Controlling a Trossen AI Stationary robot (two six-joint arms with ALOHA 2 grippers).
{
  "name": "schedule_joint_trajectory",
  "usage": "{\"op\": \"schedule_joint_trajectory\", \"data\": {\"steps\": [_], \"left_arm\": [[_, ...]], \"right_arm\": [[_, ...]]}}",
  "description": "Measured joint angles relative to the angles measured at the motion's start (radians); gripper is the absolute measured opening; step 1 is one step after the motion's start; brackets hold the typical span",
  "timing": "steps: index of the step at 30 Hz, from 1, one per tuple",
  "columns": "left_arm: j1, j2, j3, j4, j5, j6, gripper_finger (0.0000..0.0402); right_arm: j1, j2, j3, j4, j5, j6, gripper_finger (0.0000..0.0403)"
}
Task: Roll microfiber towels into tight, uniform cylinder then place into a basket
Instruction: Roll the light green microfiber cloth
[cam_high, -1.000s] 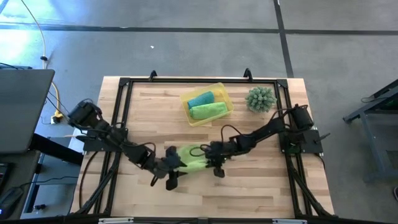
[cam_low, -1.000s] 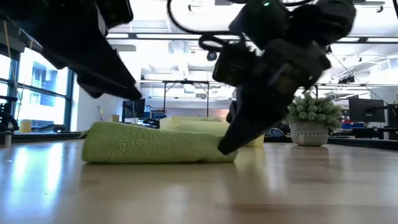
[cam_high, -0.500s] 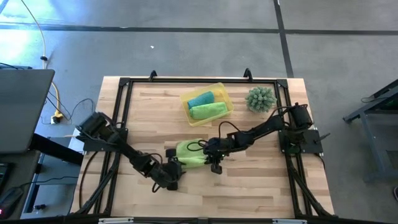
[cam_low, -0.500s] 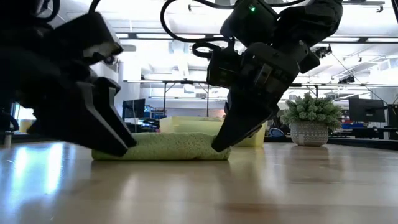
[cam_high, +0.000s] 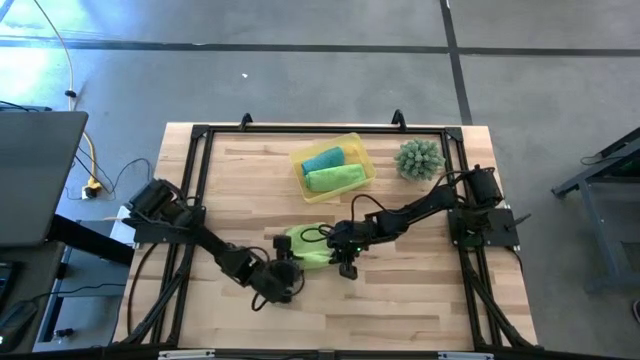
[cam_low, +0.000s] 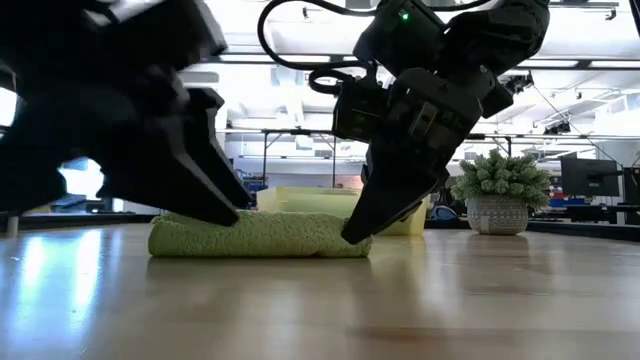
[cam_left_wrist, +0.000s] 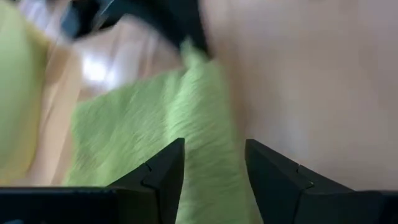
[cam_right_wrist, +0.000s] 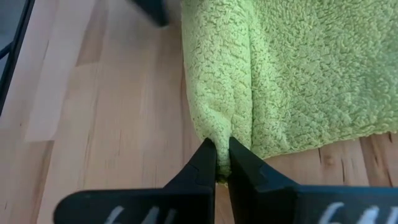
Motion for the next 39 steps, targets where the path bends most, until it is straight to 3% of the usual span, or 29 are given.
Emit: {"op": "schedule_joint_trajectory", "data": {"steps": [3, 9, 16, 23, 30, 32, 35, 39], "left_arm": [[0.027, 0.000, 0.001, -0.100, 0.023, -0.086, 0.0159], [0.050, -0.006, 0.005, -0.159, 0.235, -0.271, 0.0159], [0.027, -0.004, 0.004, -0.160, 0.250, -0.370, 0.0136], [0.025, -0.005, -0.011, -0.166, 0.245, -0.325, 0.0021], [0.029, -0.009, -0.049, -0.132, 0.272, -0.315, 0.0019], [0.038, -0.010, -0.052, -0.127, 0.281, -0.316, 0.0016], [0.056, -0.012, -0.053, -0.120, 0.301, -0.315, 0.0015], [0.069, -0.013, -0.055, -0.107, 0.309, -0.308, 0.0015]], "right_arm": [[0.000, 0.000, 0.000, -0.001, 0.000, 0.000, 0.0001], [0.000, 0.000, 0.001, -0.003, 0.001, -0.001, 0.0001], [-0.006, -0.001, 0.003, 0.006, -0.002, -0.021, 0.0002], [-0.003, -0.032, 0.026, -0.064, 0.002, -0.237, 0.0076], [0.025, -0.093, 0.077, -0.204, 0.013, -0.478, 0.0128], [0.064, -0.091, 0.077, -0.173, 0.056, -0.582, 0.0129], [0.127, -0.075, 0.076, -0.113, 0.209, -0.720, 0.0129], [0.181, -0.041, 0.074, -0.048, 0.346, -0.787, 0.0130]]}}
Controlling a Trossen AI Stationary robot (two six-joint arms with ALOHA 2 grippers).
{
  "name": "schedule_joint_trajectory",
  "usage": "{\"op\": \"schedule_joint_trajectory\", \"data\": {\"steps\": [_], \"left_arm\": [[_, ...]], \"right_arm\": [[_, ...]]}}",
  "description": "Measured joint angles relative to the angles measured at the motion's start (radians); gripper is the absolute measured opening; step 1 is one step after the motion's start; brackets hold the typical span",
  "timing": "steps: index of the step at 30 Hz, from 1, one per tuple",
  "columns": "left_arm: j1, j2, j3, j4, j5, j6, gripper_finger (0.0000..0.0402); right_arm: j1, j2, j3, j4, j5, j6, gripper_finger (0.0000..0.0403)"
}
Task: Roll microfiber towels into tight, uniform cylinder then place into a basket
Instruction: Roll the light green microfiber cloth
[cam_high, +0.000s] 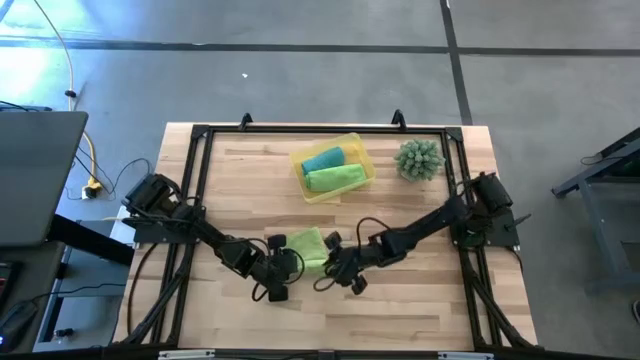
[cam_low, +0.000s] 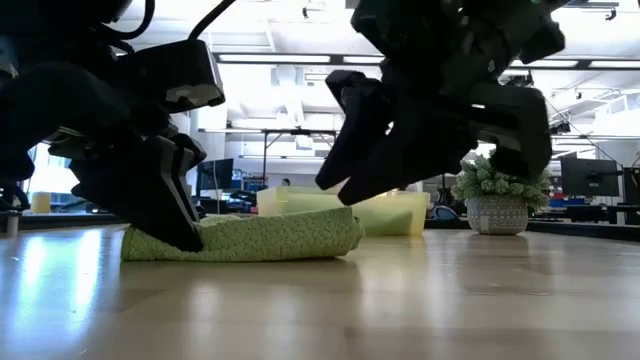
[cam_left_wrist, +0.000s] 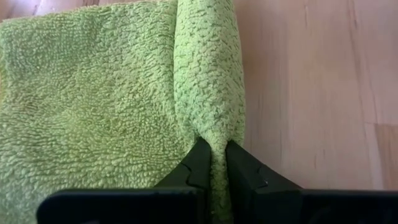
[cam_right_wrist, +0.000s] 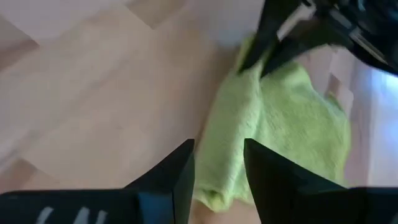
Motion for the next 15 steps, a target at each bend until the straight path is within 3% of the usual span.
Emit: {"op": "schedule_joint_trajectory", "data": {"steps": [7, 15], "left_arm": [[0.003, 0.000, -0.001, 0.015, 0.008, 0.018, 0.0015], [0.003, 0.001, -0.003, 0.031, 0.010, 0.011, 0.0019]], "right_arm": [[0.022, 0.058, 0.000, 0.067, 0.010, 0.004, 0.0130], [-0.005, 0.067, 0.000, 0.063, 0.095, 0.044, 0.0130]]}}
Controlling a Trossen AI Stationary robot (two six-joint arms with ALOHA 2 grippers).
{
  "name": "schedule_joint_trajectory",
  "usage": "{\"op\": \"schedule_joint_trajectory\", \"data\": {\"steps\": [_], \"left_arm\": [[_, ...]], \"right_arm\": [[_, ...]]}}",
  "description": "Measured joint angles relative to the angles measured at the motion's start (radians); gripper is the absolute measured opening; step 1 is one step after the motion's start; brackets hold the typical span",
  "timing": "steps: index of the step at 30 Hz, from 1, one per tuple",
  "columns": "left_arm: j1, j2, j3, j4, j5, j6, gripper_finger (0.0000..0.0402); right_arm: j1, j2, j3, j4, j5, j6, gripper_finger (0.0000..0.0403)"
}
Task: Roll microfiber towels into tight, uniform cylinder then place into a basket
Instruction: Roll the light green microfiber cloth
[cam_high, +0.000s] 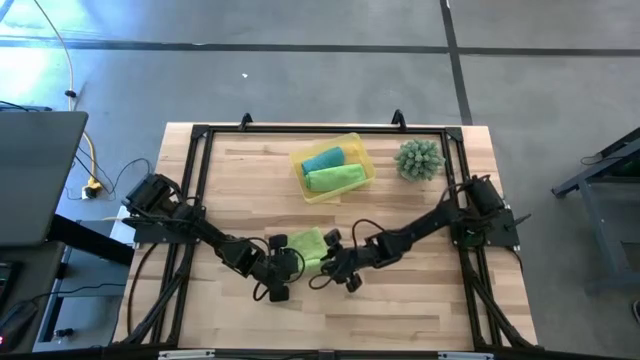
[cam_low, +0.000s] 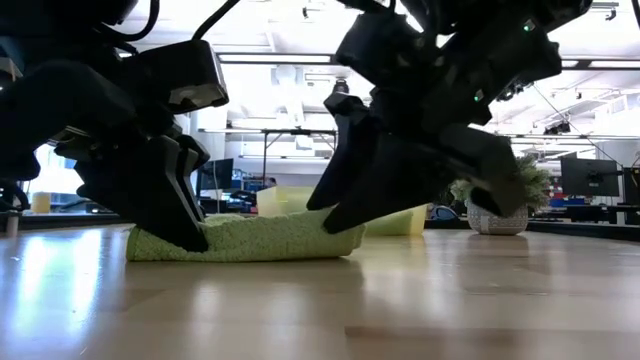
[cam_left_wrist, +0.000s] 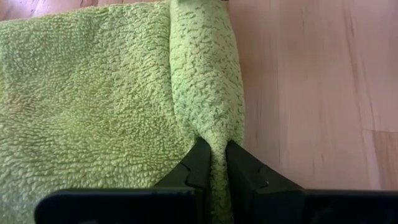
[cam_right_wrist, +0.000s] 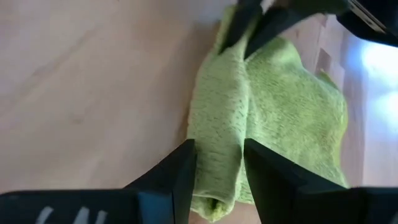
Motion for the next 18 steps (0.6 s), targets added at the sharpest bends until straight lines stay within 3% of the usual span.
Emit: {"op": "schedule_joint_trajectory", "data": {"steps": [7, 14, 18], "left_arm": [[0.000, -0.003, 0.000, 0.000, 0.003, -0.001, 0.0020], [0.000, -0.006, -0.001, 0.000, 0.005, -0.003, 0.0020], [0.000, -0.006, -0.001, 0.000, 0.005, -0.003, 0.0021]], "right_arm": [[-0.025, 0.000, 0.000, -0.013, 0.003, -0.001, 0.0130], [-0.008, -0.050, 0.000, -0.126, 0.201, 0.005, 0.0130], [0.014, -0.099, 0.000, -0.203, 0.191, 0.111, 0.0130]]}}
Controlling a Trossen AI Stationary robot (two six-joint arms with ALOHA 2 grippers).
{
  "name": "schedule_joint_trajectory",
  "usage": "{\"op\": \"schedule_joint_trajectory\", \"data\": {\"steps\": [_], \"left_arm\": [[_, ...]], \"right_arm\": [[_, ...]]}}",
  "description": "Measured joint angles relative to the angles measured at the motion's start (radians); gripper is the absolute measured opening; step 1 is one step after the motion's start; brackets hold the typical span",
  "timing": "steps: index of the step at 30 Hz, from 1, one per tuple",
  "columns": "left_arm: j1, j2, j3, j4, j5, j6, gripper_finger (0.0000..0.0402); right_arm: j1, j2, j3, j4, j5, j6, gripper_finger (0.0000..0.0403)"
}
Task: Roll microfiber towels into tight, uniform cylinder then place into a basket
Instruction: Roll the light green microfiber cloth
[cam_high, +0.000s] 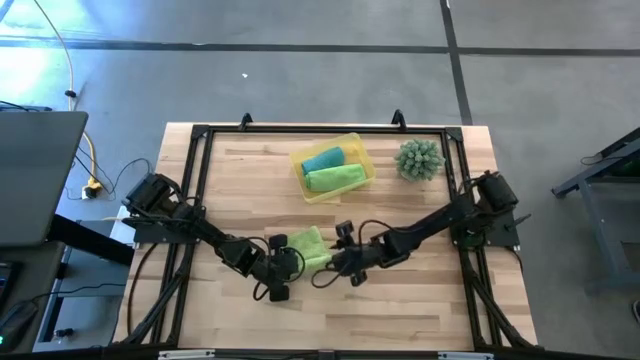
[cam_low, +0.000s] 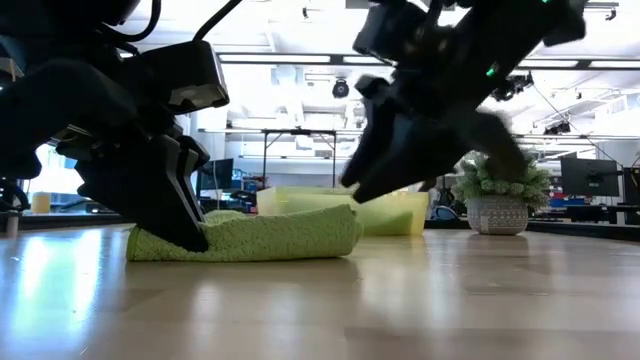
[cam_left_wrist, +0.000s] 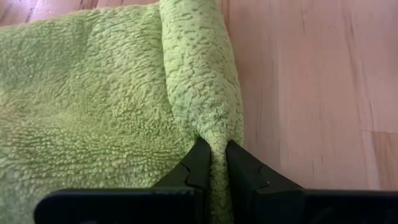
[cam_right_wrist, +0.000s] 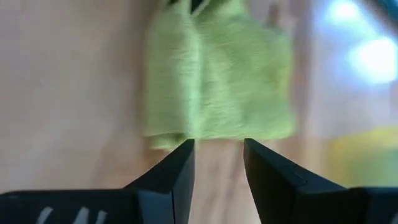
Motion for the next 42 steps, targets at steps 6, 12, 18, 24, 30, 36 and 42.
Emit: {"op": "schedule_joint_trajectory", "data": {"steps": [6, 12, 18, 24, 30, 36, 42], "left_arm": [[0.000, 0.000, 0.000, 0.000, 0.000, -0.017, 0.0021], [0.000, 0.000, -0.001, 0.004, -0.001, -0.021, 0.0021], [-0.002, 0.000, -0.002, 0.014, -0.001, -0.045, 0.0021], [-0.003, 0.000, -0.003, 0.015, -0.003, -0.045, 0.0021], [-0.002, 0.000, -0.003, 0.016, -0.003, -0.044, 0.0021], [-0.002, 0.000, -0.003, 0.021, -0.002, -0.043, 0.0021], [-0.002, 0.001, -0.003, 0.023, -0.002, -0.043, 0.0021]], "right_arm": [[0.003, 0.014, 0.001, -0.030, -0.269, 0.260, 0.0130], [0.023, 0.056, 0.001, 0.038, -0.276, 0.149, 0.0148], [0.011, 0.085, 0.001, 0.129, -0.246, 0.025, 0.0177], [-0.011, 0.087, 0.000, 0.159, -0.210, 0.019, 0.0179], [-0.041, 0.087, 0.000, 0.171, -0.210, -0.003, 0.0179], [-0.074, 0.112, 0.000, 0.195, -0.222, -0.023, 0.0179], [-0.089, 0.165, 0.002, 0.231, -0.228, -0.080, 0.0179]]}}
